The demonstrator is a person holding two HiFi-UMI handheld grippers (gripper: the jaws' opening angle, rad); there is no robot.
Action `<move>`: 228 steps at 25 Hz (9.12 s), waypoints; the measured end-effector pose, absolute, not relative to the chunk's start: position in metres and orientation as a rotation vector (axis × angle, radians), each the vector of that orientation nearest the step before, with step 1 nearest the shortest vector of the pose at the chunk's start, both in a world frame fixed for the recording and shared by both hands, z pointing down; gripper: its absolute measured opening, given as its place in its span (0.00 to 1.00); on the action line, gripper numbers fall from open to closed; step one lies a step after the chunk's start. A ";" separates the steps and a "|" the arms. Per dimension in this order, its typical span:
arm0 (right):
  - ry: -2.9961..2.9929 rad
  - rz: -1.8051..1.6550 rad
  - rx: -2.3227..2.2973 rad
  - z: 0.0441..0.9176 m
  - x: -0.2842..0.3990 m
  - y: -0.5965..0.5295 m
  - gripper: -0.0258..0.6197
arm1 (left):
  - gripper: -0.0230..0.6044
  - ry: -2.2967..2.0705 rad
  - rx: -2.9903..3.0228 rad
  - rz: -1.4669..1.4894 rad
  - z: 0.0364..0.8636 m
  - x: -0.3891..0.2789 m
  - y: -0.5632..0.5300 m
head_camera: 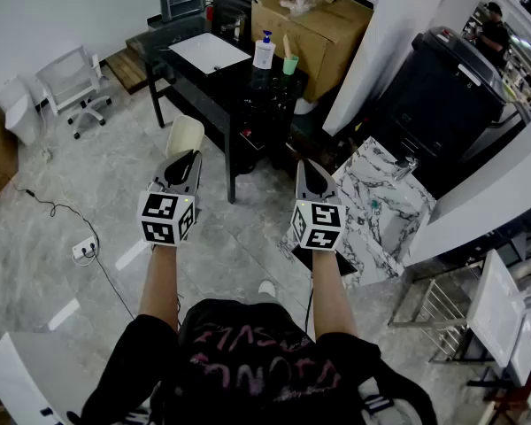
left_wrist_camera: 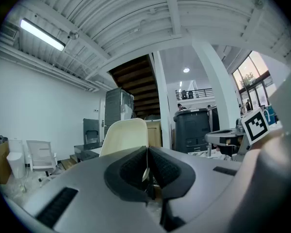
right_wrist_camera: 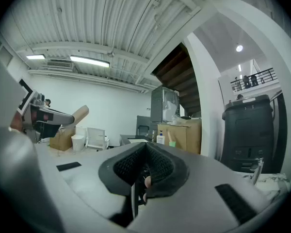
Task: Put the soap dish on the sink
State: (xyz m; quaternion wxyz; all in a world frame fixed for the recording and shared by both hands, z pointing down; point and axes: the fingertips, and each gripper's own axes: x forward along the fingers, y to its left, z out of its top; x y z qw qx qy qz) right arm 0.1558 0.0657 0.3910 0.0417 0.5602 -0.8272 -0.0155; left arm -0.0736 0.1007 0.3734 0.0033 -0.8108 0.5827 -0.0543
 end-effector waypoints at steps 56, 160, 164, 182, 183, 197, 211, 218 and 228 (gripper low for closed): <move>-2.545 -0.063 1.622 0.428 0.102 -0.047 0.06 | 0.07 1.853 -2.584 -0.288 0.428 -0.109 -0.003; -2.413 0.081 1.676 0.478 0.054 -0.528 0.06 | 0.08 1.329 -2.944 -1.246 0.619 -0.089 -0.484; -2.421 0.080 1.674 0.477 0.053 -0.525 0.06 | 0.09 1.351 -2.936 -1.191 0.613 -0.090 -0.486; -2.455 0.074 1.656 0.464 0.052 -0.500 0.06 | 0.06 1.564 -2.811 -0.870 0.532 -0.105 -0.485; -2.459 0.072 1.653 0.463 0.051 -0.499 0.06 | 0.06 1.570 -2.804 -0.849 0.526 -0.105 -0.485; -2.489 0.051 1.648 0.448 0.053 -0.485 0.06 | 0.06 1.683 -2.612 -0.488 0.415 -0.127 -0.480; -2.523 0.012 1.668 0.426 0.062 -0.472 0.06 | 0.06 1.750 -2.521 -0.300 0.363 -0.134 -0.457; -2.518 -0.025 1.686 0.414 0.069 -0.468 0.06 | 0.06 1.762 -2.531 -0.305 0.368 -0.132 -0.450; -2.516 -0.035 1.693 0.409 0.070 -0.460 0.06 | 0.06 1.781 -2.534 -0.319 0.375 -0.136 -0.439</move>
